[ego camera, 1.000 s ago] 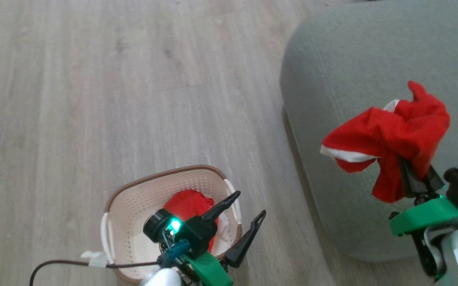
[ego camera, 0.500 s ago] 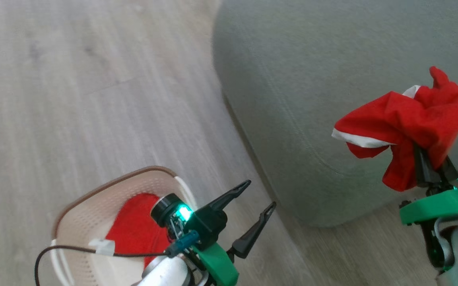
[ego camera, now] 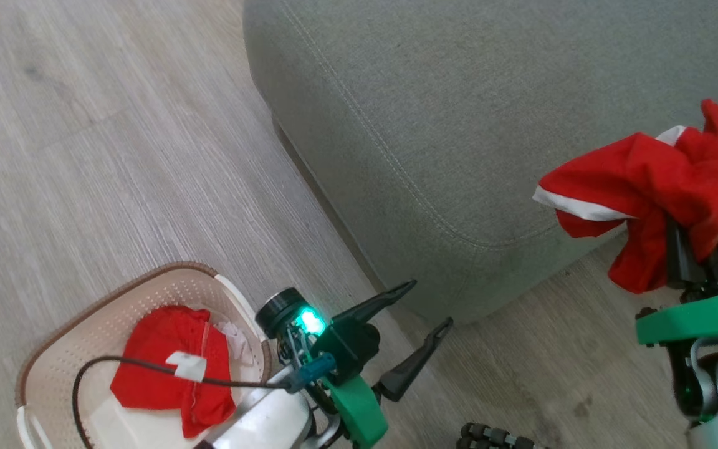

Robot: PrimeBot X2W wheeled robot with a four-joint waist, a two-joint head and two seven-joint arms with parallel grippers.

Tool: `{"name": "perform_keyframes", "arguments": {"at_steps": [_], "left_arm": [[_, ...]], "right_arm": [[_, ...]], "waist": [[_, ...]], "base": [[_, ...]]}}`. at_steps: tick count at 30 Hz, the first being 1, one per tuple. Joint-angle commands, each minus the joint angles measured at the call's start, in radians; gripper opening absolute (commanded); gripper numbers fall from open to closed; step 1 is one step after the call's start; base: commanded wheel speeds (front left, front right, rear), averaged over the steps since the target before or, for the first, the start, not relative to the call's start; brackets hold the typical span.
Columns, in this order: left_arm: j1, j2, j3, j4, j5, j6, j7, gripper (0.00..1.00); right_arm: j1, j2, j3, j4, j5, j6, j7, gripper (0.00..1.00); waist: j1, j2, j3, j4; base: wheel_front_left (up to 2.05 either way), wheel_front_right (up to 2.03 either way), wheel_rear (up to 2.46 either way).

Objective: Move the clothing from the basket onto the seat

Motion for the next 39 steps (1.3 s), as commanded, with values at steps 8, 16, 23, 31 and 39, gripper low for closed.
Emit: {"name": "perform_keyframes", "arguments": {"at_steps": [8,16,23,31,39], "left_arm": [[-0.059,0.018,0.010,-0.014,-0.012,-0.001,-0.005,1.00],[-0.070,0.053,-0.006,-0.004,0.009,-0.001,-0.005,1.00],[-0.153,0.108,-0.045,0.018,0.029,-0.001,-0.005,1.00],[-0.220,0.154,-0.068,0.025,0.035,-0.001,-0.005,1.00],[-0.267,0.151,-0.084,0.014,0.051,-0.001,-0.005,1.00]], "right_arm": [[-0.030,-0.001,0.004,-0.041,-0.013,0.000,-0.007,0.00],[-0.190,-0.086,-0.014,-0.033,0.030,0.000,-0.007,0.00],[-0.404,-0.205,-0.076,0.066,0.103,0.000,-0.007,0.00],[-0.624,-0.287,-0.064,0.247,0.204,0.000,-0.007,0.00],[-0.867,-0.415,0.014,0.592,0.316,0.000,-0.007,0.00]], "waist": [[0.0000,0.0000,0.029,-0.004],[0.0000,0.0000,0.110,-0.012],[0.0000,0.0000,0.256,0.043],[0.0000,0.0000,0.380,0.100],[0.0000,0.0000,0.470,0.207]], "base": [[0.00,0.00,0.00],[0.00,0.00,0.00],[0.00,0.00,0.00],[0.00,0.00,0.00],[0.00,0.00,0.00]]}}
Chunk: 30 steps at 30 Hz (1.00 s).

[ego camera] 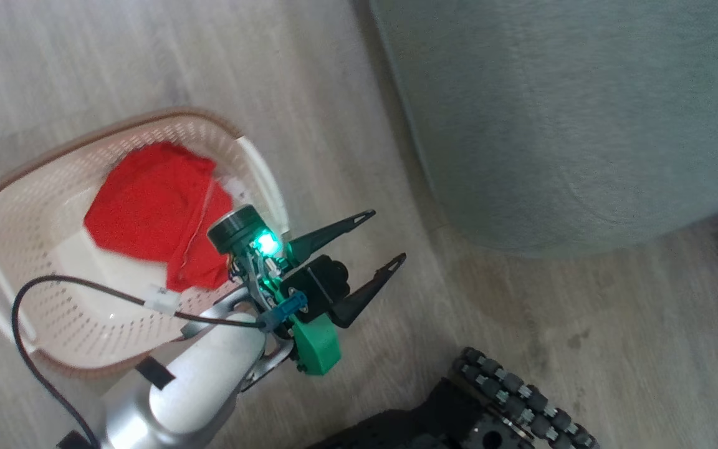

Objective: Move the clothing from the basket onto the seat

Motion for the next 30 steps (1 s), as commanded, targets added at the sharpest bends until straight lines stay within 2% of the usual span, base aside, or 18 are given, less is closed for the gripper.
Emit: {"name": "perform_keyframes", "arguments": {"at_steps": [1,8,19,20,21,22,30], "left_arm": [[-0.011,-0.004,0.017,-0.036,0.010,-0.001,-0.005,1.00],[-0.014,-0.022,0.035,-0.053,0.029,-0.001,-0.005,1.00],[-0.009,-0.041,0.056,-0.070,0.060,-0.001,-0.005,1.00],[-0.010,-0.042,0.054,-0.069,0.061,-0.001,-0.005,1.00],[-0.011,-0.043,0.053,-0.068,0.062,-0.001,-0.005,1.00],[-0.012,-0.044,0.053,-0.066,0.062,-0.001,-0.005,1.00],[-0.009,-0.066,0.058,-0.062,0.046,-0.001,-0.005,1.00]], "right_arm": [[-0.025,-0.046,0.029,0.043,0.025,0.000,-0.006,0.00],[-0.202,-0.094,0.175,0.282,0.088,0.000,0.004,0.00],[-0.292,-0.098,0.329,0.466,0.122,0.000,0.069,0.00],[-0.295,-0.099,0.338,0.473,0.122,0.000,0.067,0.27],[-0.299,-0.098,0.345,0.478,0.125,0.000,0.063,0.84],[-0.301,-0.094,0.347,0.483,0.135,0.000,0.061,1.00],[-0.276,-0.082,0.400,0.500,0.164,0.000,0.044,1.00]], "waist": [[-0.0002,0.0000,0.043,0.054],[-0.0002,0.0000,0.089,0.126],[-0.0002,0.0000,0.136,0.179],[-0.0002,0.0000,0.137,0.180],[-0.0002,0.0000,0.138,0.180],[-0.0002,0.0000,0.137,0.179],[-0.0002,0.0000,0.082,0.158]], "base": [[0.00,0.00,0.00],[0.00,0.00,0.00],[0.00,0.00,0.00],[0.00,0.00,0.00],[0.00,0.00,0.00],[0.00,0.00,0.00],[0.00,0.00,0.00]]}}
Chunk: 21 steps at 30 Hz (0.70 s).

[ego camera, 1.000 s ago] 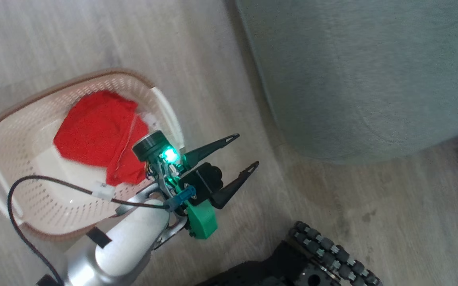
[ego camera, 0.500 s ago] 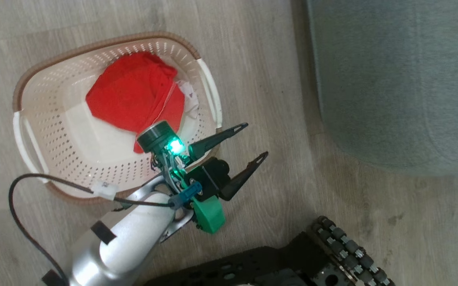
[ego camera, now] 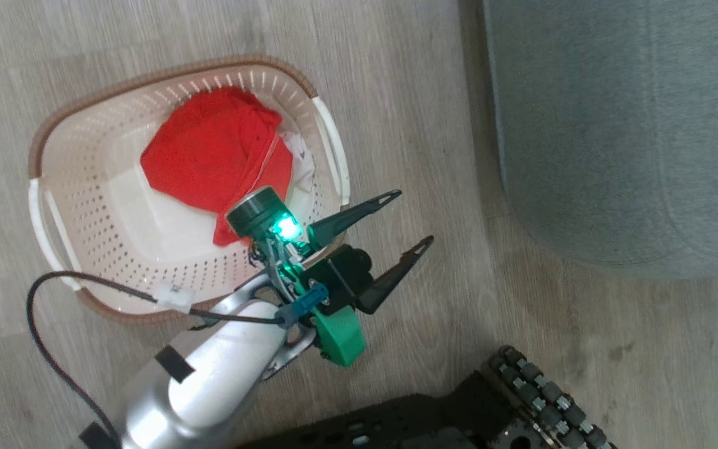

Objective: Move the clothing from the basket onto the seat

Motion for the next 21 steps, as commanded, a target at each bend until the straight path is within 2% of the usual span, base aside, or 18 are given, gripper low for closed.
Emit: {"name": "perform_keyframes", "arguments": {"at_steps": [1,6,13,16,21], "left_arm": [[0.006,-0.012,0.018,-0.028,-0.005,-0.001,-0.005,1.00],[0.003,-0.050,-0.006,-0.014,-0.029,-0.001,-0.005,1.00],[0.058,-0.092,0.029,-0.012,-0.064,-0.001,-0.005,1.00],[0.090,-0.102,0.048,-0.017,-0.069,-0.001,-0.005,1.00],[0.138,-0.115,0.100,-0.034,-0.068,-0.001,-0.005,1.00]], "right_arm": [[0.048,-0.024,0.011,-0.011,0.008,0.000,-0.009,1.00],[0.098,-0.057,0.073,-0.017,0.005,0.000,-0.016,1.00],[0.158,-0.085,0.175,-0.094,0.018,0.000,-0.025,1.00],[0.191,-0.094,0.210,-0.189,0.064,0.000,-0.043,1.00],[0.259,-0.146,0.239,-0.399,0.144,0.000,-0.058,1.00]], "waist": [[0.0000,0.0000,-0.030,-0.009],[0.0000,0.0000,-0.124,-0.006],[0.0000,0.0000,-0.278,-0.009],[0.0000,0.0000,-0.349,-0.004],[0.0000,0.0000,-0.448,0.018]], "base": [[0.00,0.00,0.00],[0.00,0.00,0.00],[0.00,0.00,0.00],[0.00,0.00,0.00],[0.00,0.00,0.00]]}}
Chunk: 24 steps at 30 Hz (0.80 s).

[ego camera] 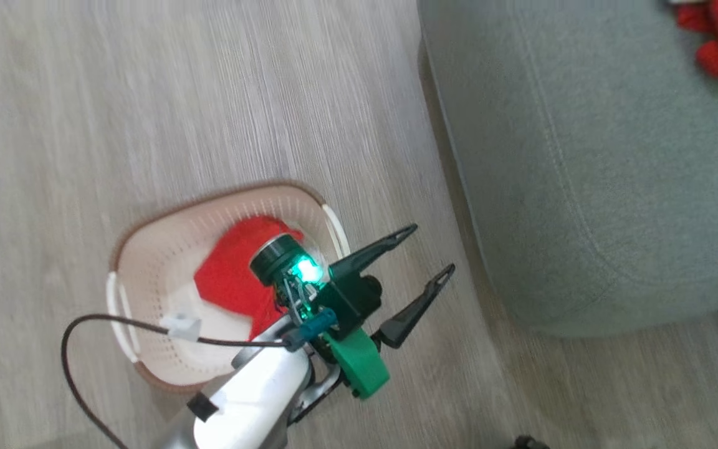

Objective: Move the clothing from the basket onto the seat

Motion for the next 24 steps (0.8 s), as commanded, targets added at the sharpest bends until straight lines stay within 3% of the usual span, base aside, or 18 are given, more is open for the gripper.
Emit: {"name": "perform_keyframes", "arguments": {"at_steps": [1,6,11,18,21,24], "left_arm": [[0.003,-0.011,0.043,-0.039,-0.005,-0.001,-0.005,1.00],[0.058,-0.025,0.153,-0.068,0.026,0.002,-0.005,1.00],[0.113,-0.042,0.293,-0.129,0.045,0.047,-0.005,1.00],[0.199,-0.052,0.475,-0.214,0.038,0.126,-0.005,1.00],[0.233,-0.053,0.526,-0.250,0.022,0.169,-0.005,1.00],[0.253,-0.053,0.547,-0.258,0.024,0.190,-0.005,1.00]], "right_arm": [[0.032,-0.046,-0.007,-0.056,0.008,0.000,-0.009,1.00],[0.171,-0.050,-0.102,-0.299,0.017,0.000,-0.009,1.00],[0.379,-0.019,-0.226,-0.515,-0.021,0.000,-0.010,1.00],[0.660,0.156,-0.379,-0.742,-0.159,0.000,-0.010,1.00],[0.762,0.259,-0.433,-0.806,-0.204,0.000,-0.010,1.00],[0.819,0.313,-0.454,-0.839,-0.249,0.000,-0.010,1.00]], "waist": [[0.0001,-0.0001,-0.075,0.025],[0.0001,-0.0001,-0.150,0.064],[0.0001,-0.0001,-0.212,0.118],[0.0001,-0.0001,-0.272,0.172],[0.0001,-0.0001,-0.285,0.187],[0.0001,-0.0001,-0.290,0.194]], "base": [[0.00,0.00,0.00],[0.00,0.00,0.00],[0.00,0.00,0.00],[0.00,0.00,0.00],[0.00,0.00,0.00],[0.00,0.00,0.00]]}}
